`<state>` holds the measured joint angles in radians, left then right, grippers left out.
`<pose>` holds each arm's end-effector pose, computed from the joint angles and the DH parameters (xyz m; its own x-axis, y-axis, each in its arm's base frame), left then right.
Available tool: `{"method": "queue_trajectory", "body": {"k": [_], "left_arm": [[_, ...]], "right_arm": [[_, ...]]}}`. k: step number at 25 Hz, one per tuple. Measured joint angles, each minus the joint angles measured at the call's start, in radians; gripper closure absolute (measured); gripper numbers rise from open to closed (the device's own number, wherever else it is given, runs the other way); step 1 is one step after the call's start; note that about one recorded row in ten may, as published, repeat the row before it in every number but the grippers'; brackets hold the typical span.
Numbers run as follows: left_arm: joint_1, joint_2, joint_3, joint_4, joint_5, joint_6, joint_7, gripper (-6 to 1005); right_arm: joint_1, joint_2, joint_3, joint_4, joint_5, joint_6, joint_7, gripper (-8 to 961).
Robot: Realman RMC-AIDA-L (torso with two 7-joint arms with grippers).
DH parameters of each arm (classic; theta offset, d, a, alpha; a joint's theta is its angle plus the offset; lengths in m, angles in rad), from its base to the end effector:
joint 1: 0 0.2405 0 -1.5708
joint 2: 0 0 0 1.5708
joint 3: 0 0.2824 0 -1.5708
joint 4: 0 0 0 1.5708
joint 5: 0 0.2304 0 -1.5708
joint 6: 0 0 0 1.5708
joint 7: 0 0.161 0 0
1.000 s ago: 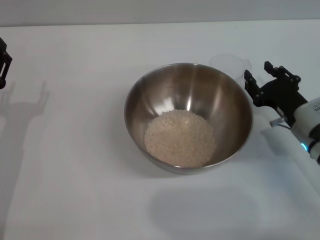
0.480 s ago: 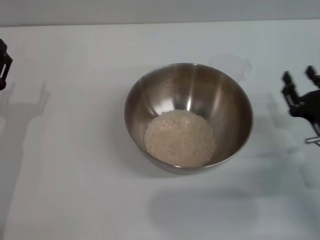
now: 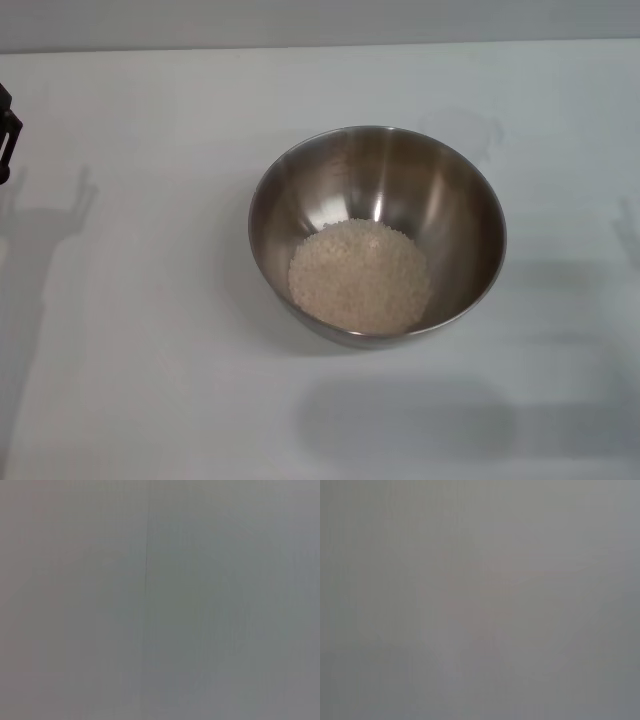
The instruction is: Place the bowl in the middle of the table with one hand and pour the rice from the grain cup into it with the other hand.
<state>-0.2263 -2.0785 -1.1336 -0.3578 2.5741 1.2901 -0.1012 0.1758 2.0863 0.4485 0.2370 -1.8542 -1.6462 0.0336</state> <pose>-0.3605 0.3223 -0.0148 0.6698 -0.2090 0.7125 0.7168 -0.0684 -0.6939 0.3741 0.2493 -0.0144 0.6758 0.3035 -0.6717 -0.7100 0.0229 -0.7039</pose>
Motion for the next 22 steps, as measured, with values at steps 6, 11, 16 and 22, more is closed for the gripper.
{"method": "queue_trajectory", "body": {"k": [6, 11, 16, 22], "left_arm": [[0.0, 0.0, 0.0, 0.013, 0.0, 0.0, 0.0, 206], [0.001, 0.0, 0.0, 0.027, 0.0, 0.0, 0.003, 205], [0.007, 0.0, -0.001, 0.043, 0.0, -0.001, 0.01, 205], [0.011, 0.0, -0.007, 0.048, -0.002, -0.002, 0.004, 205]], "right_arm": [[-0.004, 0.004, 0.001, 0.0, 0.009, -0.014, -0.002, 113], [-0.012, 0.004, 0.0, 0.0, 0.009, -0.028, -0.003, 113], [-0.014, 0.004, 0.001, -0.002, 0.009, -0.033, -0.006, 113], [-0.013, 0.003, -0.006, -0.007, 0.007, -0.036, -0.007, 113]]}}
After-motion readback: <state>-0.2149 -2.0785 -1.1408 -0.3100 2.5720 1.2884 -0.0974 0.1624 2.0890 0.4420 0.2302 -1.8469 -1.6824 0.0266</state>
